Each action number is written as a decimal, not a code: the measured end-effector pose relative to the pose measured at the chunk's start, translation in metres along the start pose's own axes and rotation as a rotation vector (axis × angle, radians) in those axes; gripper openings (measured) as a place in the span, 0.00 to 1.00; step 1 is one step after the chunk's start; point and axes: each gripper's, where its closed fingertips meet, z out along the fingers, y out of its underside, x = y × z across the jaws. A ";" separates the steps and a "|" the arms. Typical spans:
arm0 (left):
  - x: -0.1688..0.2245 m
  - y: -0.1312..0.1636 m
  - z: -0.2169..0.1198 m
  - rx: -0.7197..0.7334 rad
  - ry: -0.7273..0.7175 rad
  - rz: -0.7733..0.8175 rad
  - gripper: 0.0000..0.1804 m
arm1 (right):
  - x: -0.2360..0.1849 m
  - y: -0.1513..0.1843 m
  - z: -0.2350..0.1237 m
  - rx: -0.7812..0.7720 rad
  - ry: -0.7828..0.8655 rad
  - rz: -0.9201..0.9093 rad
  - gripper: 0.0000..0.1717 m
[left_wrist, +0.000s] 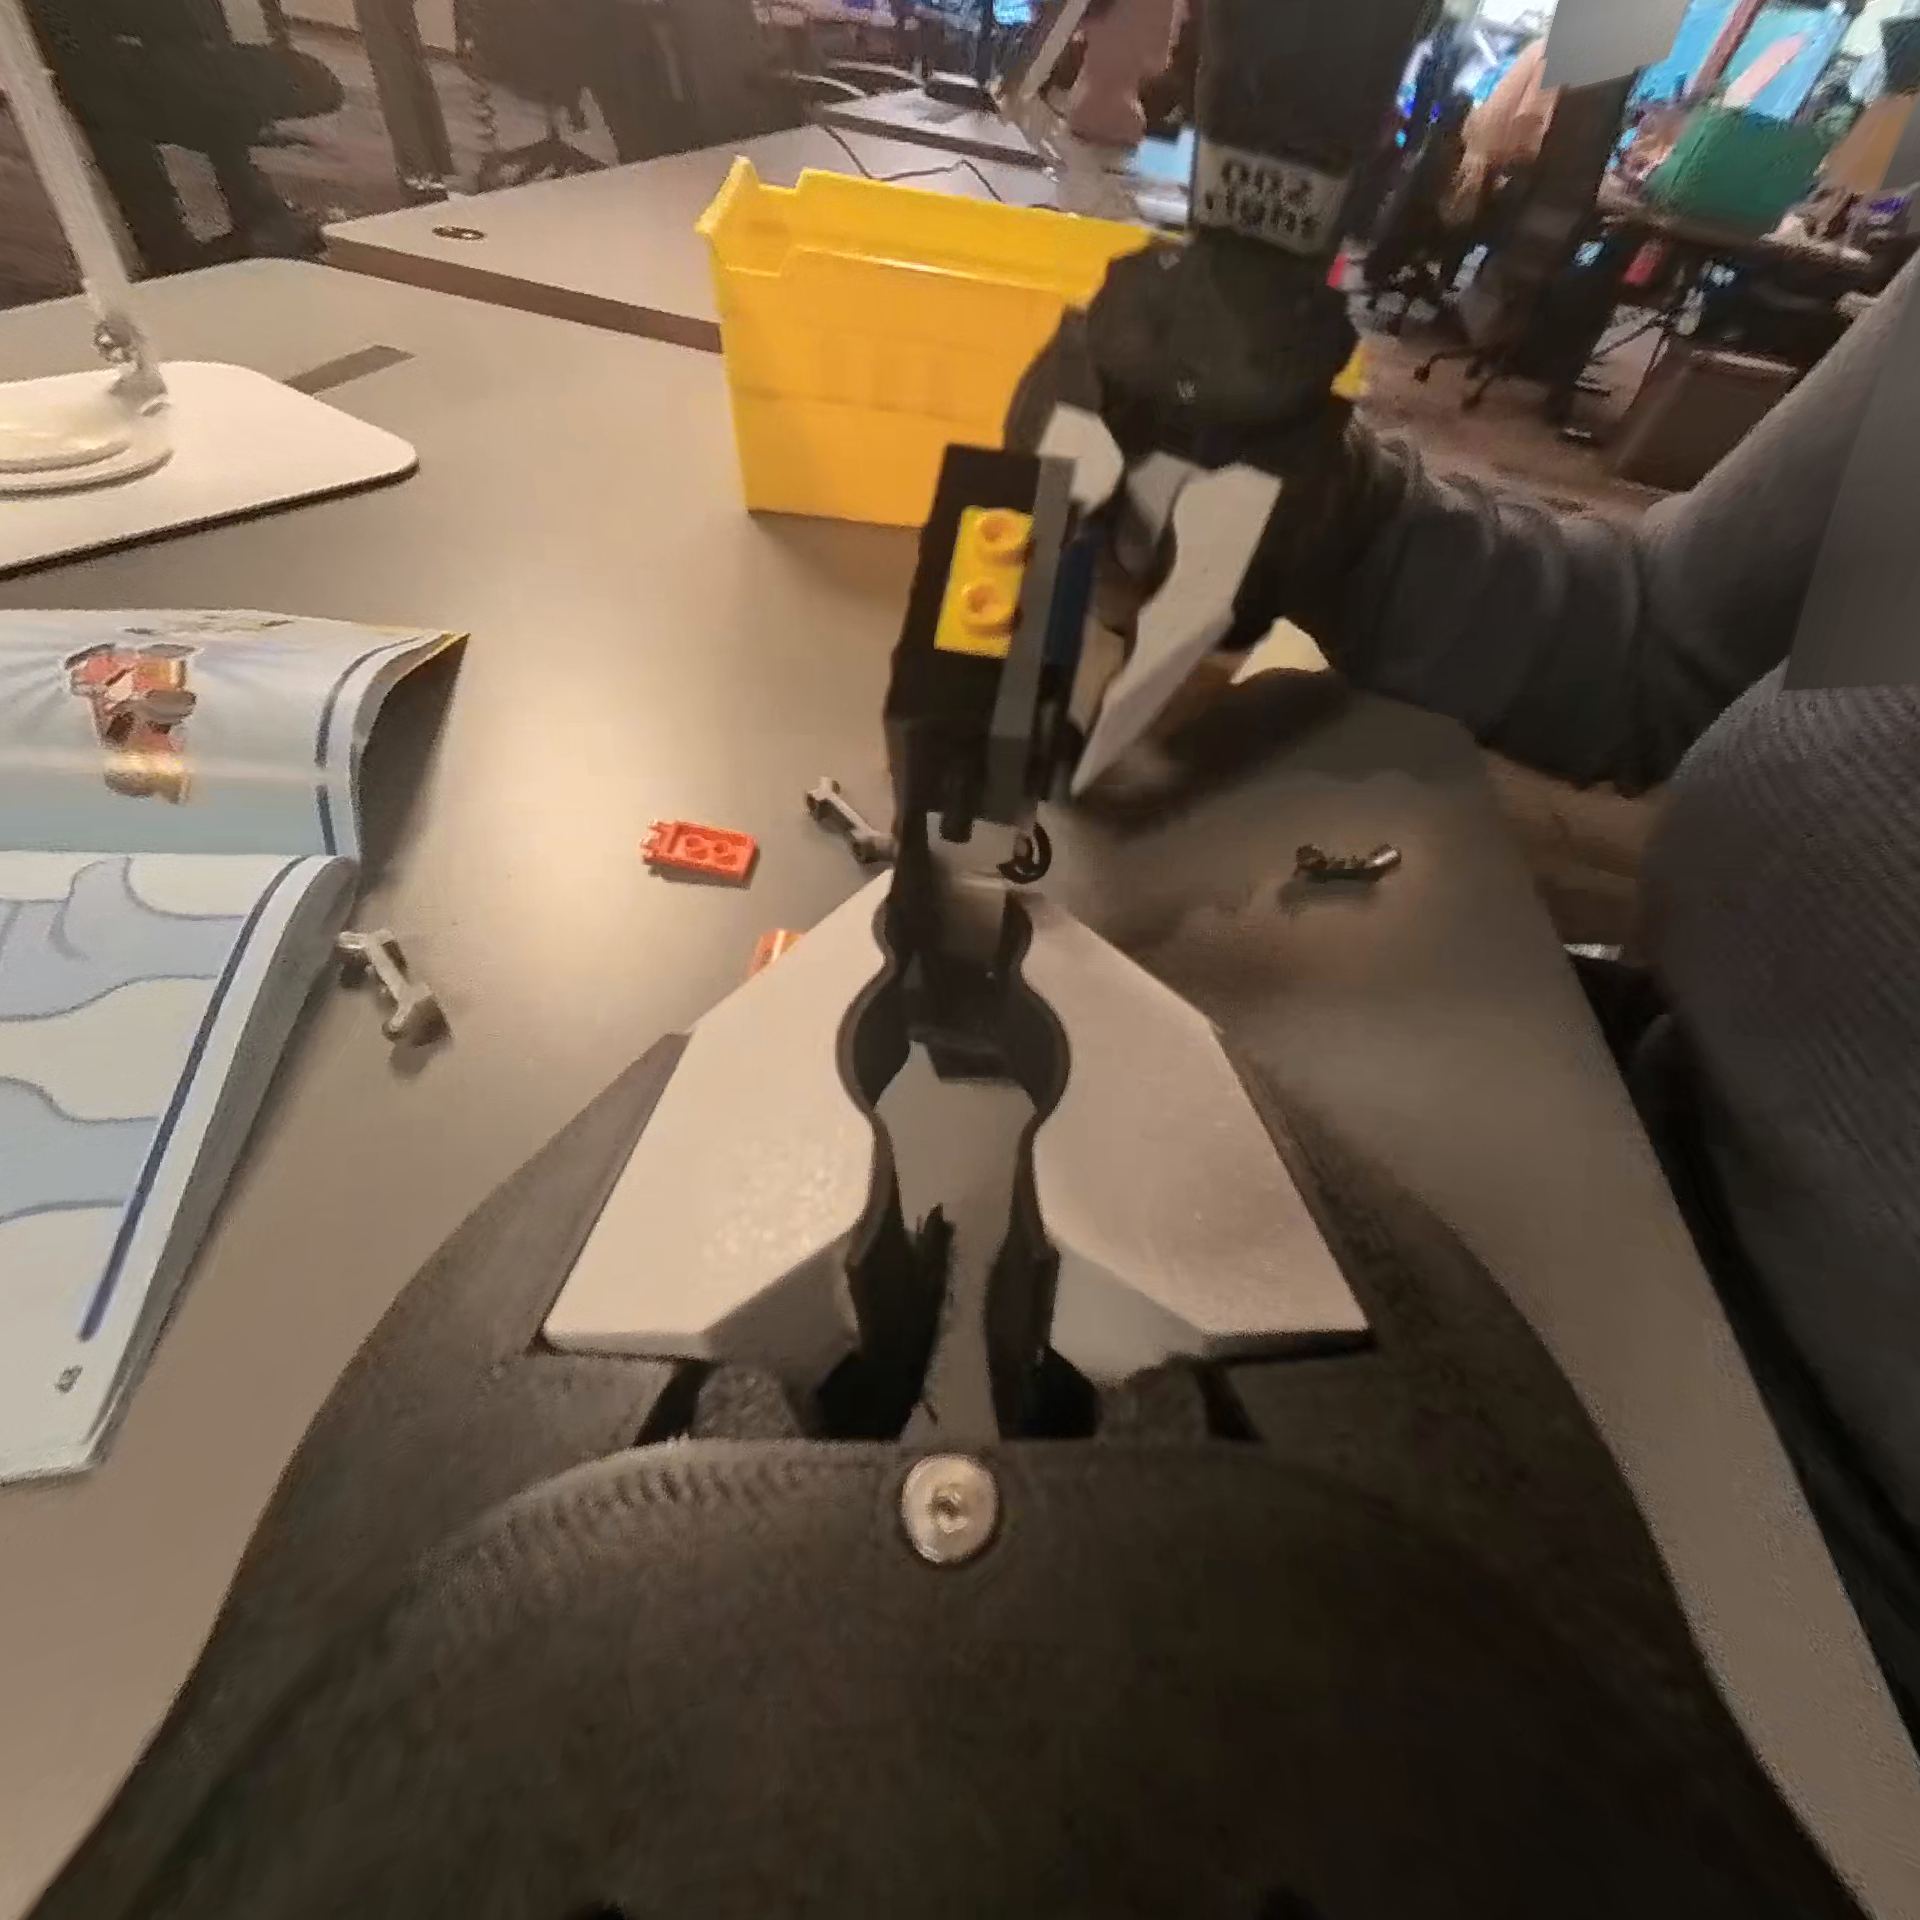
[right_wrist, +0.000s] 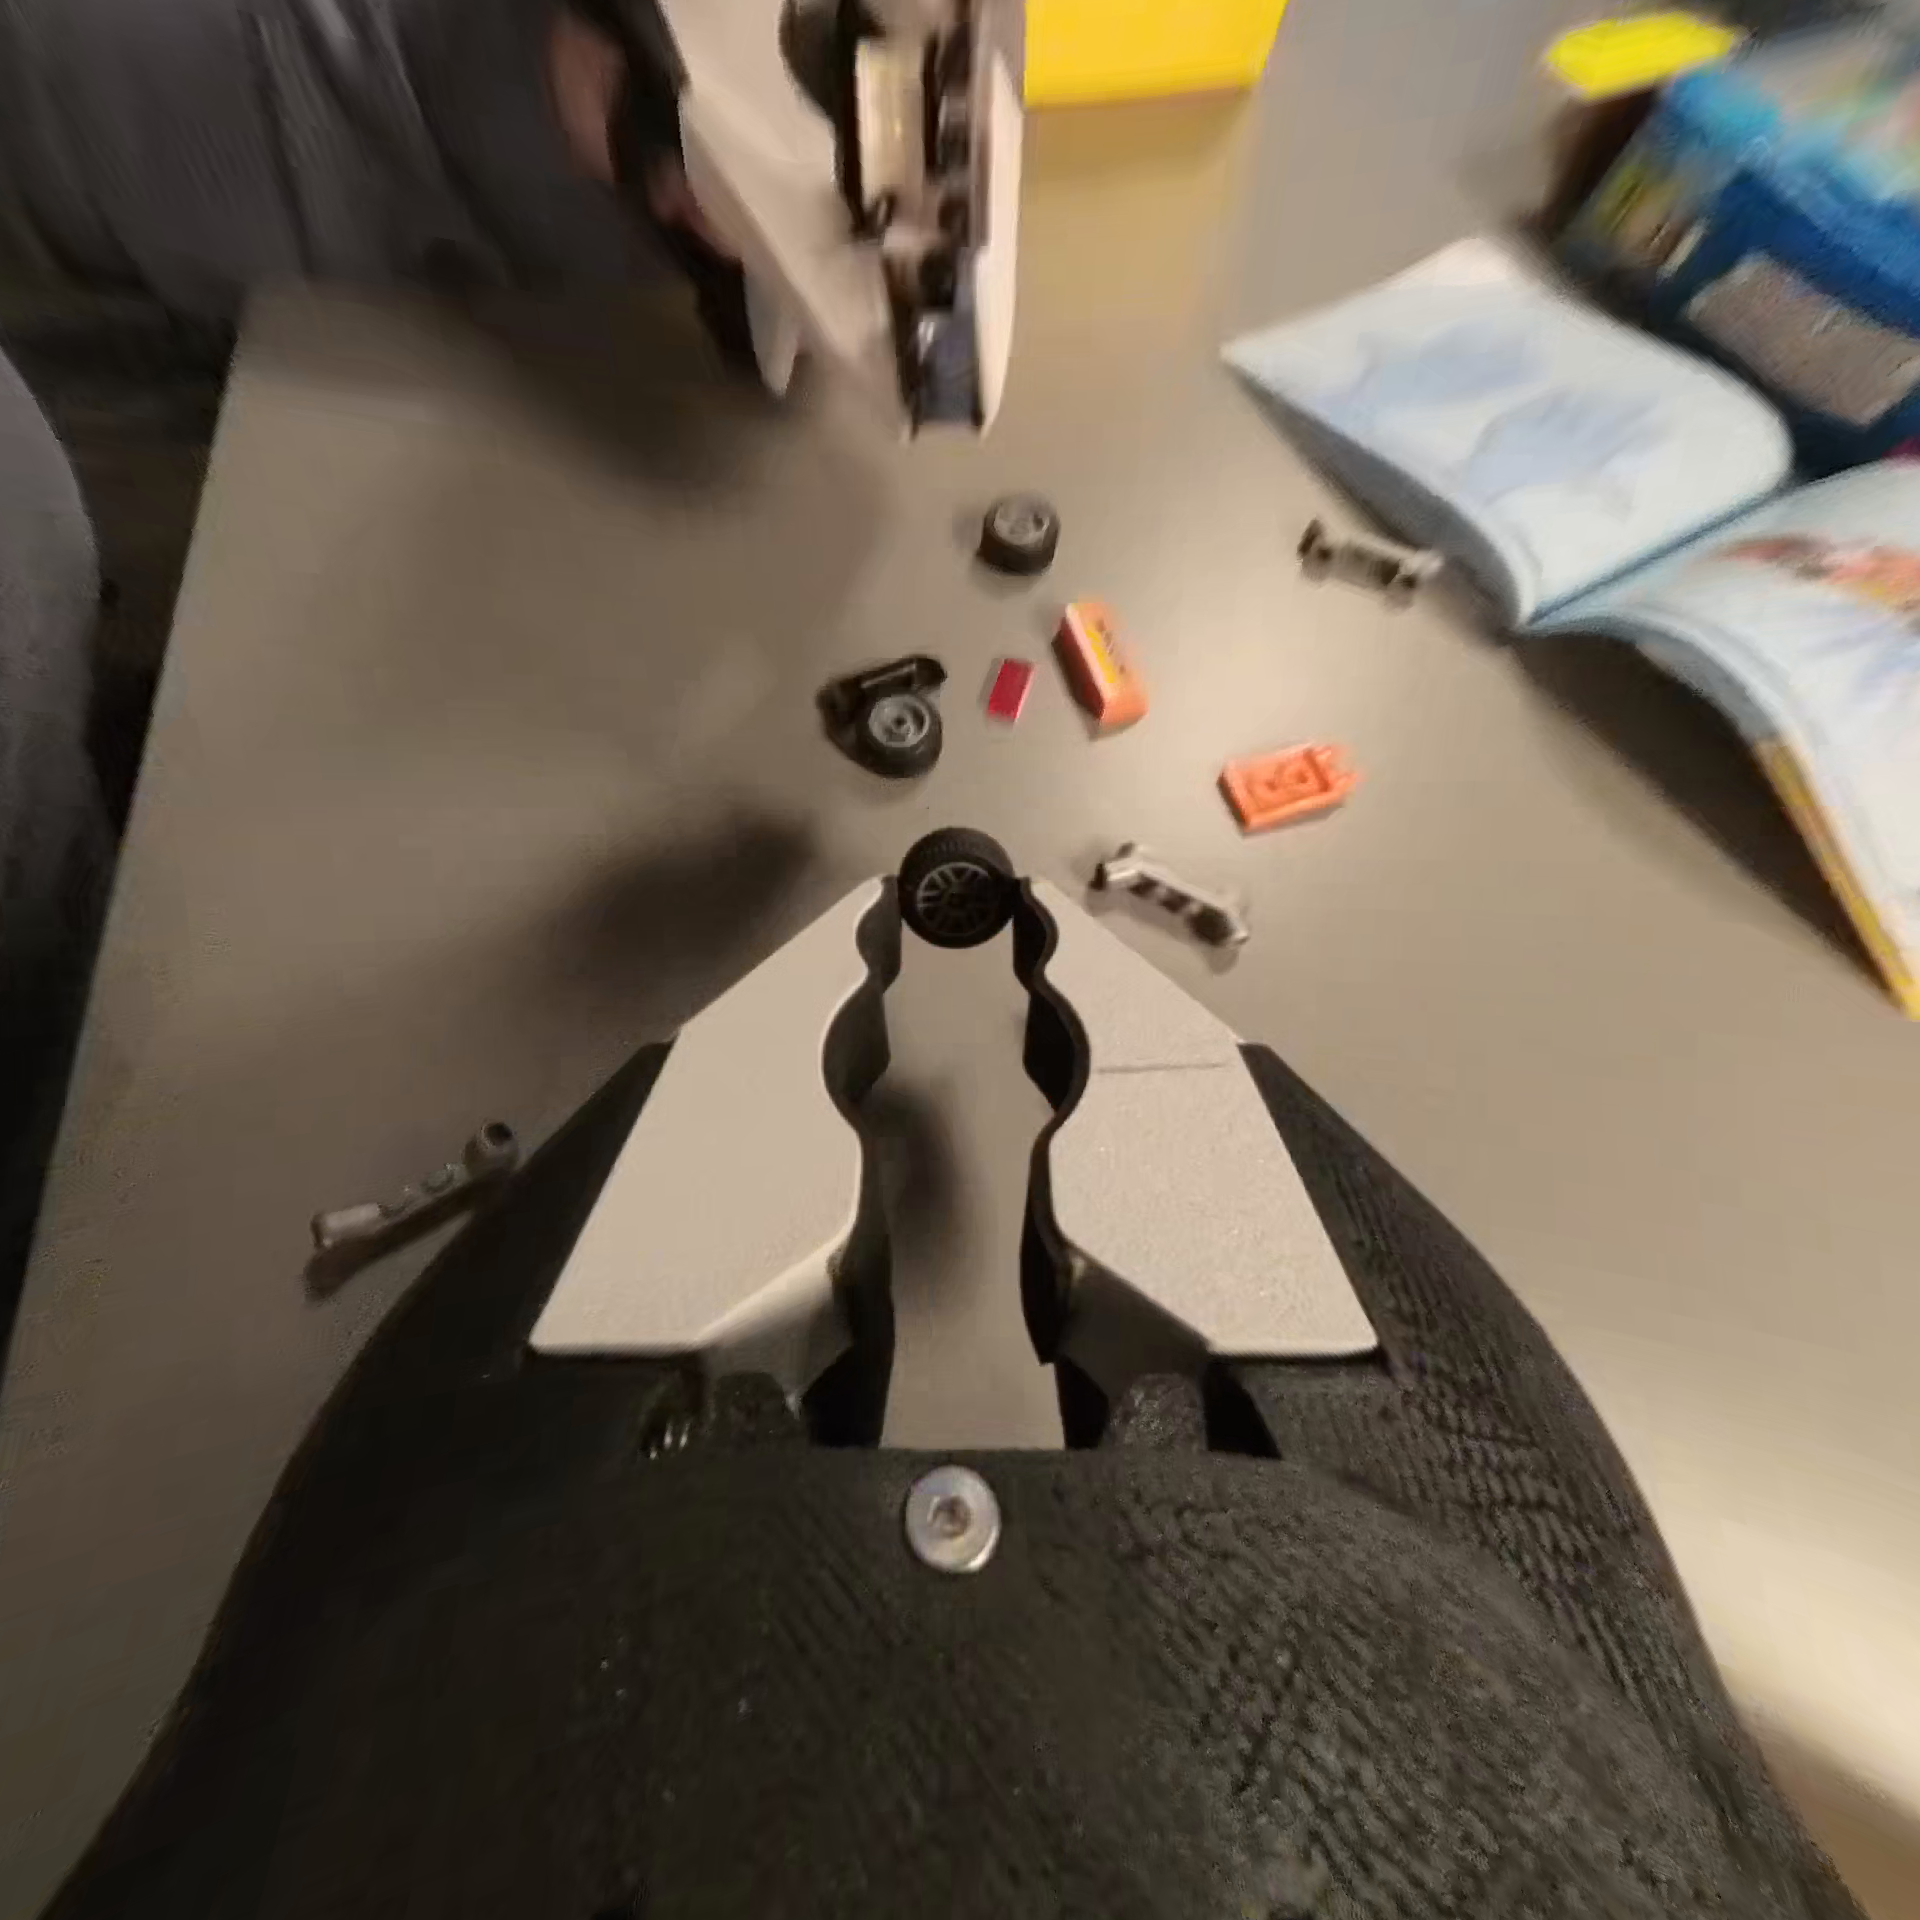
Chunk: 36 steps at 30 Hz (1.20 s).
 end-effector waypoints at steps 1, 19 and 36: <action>-0.002 -0.002 -0.002 0.018 -0.004 -0.019 0.06 | -0.003 0.002 0.003 -0.021 -0.016 0.010 0.12; 0.027 0.004 0.031 -0.066 -0.045 0.120 0.06 | -0.014 -0.075 0.009 0.413 -0.234 0.253 0.29; 0.039 -0.014 0.027 0.079 0.018 -0.018 0.19 | -0.016 -0.092 -0.013 0.623 -0.300 0.189 0.03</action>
